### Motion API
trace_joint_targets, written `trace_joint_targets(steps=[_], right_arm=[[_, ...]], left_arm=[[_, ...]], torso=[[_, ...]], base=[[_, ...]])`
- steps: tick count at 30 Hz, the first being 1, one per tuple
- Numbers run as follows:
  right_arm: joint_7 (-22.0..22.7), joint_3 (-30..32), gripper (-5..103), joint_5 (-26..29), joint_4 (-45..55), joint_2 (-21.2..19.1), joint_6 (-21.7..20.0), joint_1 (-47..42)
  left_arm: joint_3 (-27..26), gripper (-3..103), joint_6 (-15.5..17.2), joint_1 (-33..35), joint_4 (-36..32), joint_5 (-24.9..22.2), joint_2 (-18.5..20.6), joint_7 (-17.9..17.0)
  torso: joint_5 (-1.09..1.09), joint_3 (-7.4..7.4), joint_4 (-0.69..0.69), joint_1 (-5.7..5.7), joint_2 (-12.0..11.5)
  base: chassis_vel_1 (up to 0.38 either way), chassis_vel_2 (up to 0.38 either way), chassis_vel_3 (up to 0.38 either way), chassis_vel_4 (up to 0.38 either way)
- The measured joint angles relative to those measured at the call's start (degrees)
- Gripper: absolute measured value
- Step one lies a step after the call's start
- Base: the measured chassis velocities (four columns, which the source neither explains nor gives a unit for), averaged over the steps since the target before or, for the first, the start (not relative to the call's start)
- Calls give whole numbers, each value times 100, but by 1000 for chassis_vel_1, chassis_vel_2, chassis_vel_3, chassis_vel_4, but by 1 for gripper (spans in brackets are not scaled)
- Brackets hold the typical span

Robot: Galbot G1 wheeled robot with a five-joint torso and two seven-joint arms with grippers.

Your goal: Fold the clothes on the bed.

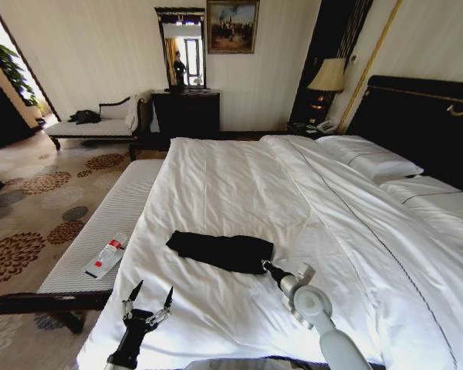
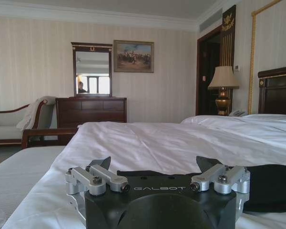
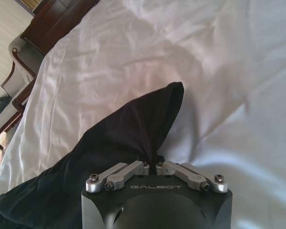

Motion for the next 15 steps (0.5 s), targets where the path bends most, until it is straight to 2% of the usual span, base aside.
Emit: trace_joint_targets(steps=[8, 15], right_arm=[[93, 382, 0, -75, 283, -176, -13, -206], [50, 930, 0, -111, 446, -645, -9, -458]], left_arm=[[0, 100, 0, 0, 0, 0, 0, 0], [0, 100, 0, 0, 0, 0, 0, -1]], torso=[[-1, 0, 0, 0, 0], [1, 0, -1, 0, 0]], base=[[0, 0, 0, 0], [0, 0, 0, 0]])
